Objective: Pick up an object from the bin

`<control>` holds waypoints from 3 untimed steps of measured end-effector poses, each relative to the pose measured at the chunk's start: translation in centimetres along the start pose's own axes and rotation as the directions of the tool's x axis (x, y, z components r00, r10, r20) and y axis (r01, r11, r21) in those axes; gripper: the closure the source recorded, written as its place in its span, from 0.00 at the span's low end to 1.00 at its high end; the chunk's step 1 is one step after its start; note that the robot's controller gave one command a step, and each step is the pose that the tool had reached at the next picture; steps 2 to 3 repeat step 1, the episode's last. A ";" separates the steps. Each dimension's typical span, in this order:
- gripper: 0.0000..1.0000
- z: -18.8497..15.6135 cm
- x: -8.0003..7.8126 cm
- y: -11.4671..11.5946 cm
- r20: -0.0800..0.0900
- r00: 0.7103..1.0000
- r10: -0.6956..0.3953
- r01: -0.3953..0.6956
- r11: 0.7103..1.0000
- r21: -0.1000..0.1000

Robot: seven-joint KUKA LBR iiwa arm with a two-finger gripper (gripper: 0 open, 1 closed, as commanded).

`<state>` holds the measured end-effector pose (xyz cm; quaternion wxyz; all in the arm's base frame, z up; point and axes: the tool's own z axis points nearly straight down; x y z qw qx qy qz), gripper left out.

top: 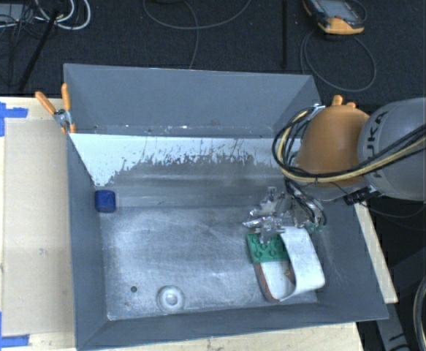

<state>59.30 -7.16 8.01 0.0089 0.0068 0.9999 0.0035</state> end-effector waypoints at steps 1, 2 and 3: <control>1.00 -5.5 -0.2 0.1 -0.012 1.000 -0.001 0.001 1.000 0.007; 1.00 -5.5 -0.2 0.1 -0.012 1.000 -0.001 0.001 1.000 0.007; 1.00 -5.5 -0.2 0.1 -0.012 1.000 -0.001 0.001 1.000 0.007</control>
Offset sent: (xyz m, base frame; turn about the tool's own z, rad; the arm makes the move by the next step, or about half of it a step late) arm -0.0001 0.0002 0.0520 -0.0001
